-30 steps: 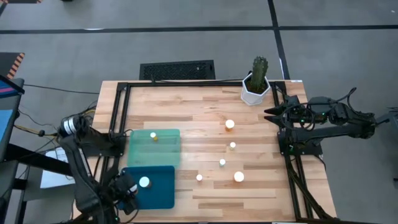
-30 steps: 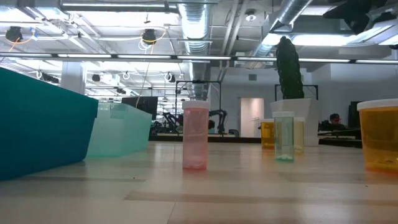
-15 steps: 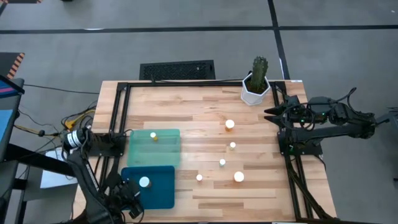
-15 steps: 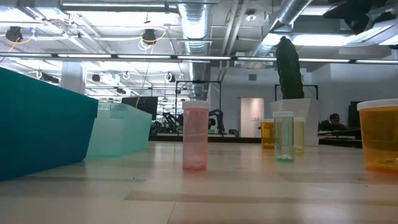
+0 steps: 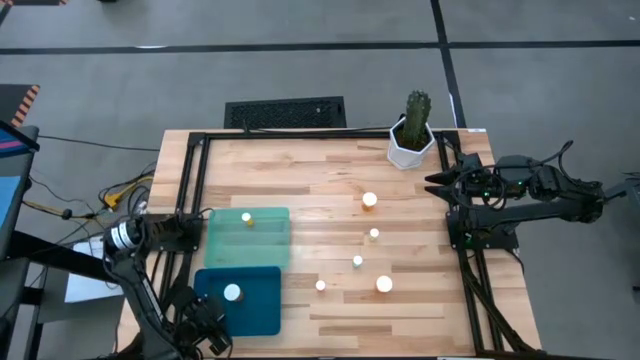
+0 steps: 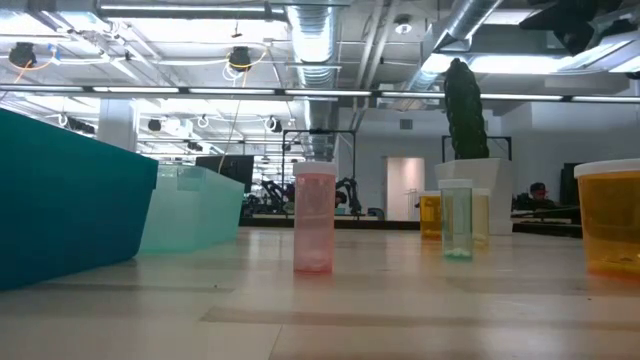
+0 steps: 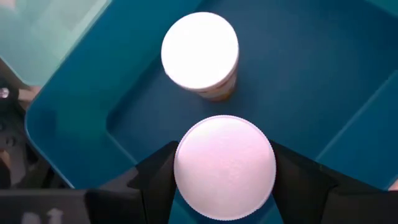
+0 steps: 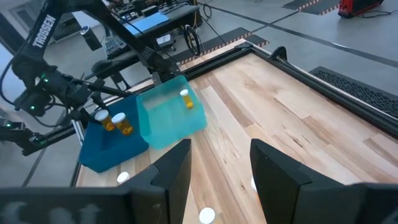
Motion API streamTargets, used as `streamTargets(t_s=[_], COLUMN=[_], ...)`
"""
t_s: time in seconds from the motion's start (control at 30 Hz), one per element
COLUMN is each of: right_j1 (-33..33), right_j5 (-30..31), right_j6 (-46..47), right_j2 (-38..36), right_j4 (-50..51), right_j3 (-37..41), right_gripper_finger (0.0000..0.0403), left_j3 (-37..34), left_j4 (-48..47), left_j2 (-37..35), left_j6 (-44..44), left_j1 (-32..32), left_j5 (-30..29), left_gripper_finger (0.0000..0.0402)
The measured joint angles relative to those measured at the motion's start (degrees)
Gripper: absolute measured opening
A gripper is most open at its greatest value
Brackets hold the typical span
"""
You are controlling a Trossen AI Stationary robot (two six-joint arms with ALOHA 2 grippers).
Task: Pick and place medicine bottles into bin by pill shape (circle, oval)
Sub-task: Put the center big orange pill bottle into the blue bin
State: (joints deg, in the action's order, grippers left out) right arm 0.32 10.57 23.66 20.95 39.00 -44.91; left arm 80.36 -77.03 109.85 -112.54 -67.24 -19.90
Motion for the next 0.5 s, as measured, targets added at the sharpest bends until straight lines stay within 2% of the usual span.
streamTargets(t_s=[0.5], right_j1=[0.0], right_j5=[0.0], right_j6=[0.0], right_j2=[0.0], right_j4=[0.0], right_j3=[0.0], right_gripper_finger=[0.0175], left_j3=[0.0], left_j4=[-0.3], left_j2=[2.2], left_j6=[-2.0], left_j1=[0.0], left_j5=[-1.3], left_gripper_finger=[0.0215])
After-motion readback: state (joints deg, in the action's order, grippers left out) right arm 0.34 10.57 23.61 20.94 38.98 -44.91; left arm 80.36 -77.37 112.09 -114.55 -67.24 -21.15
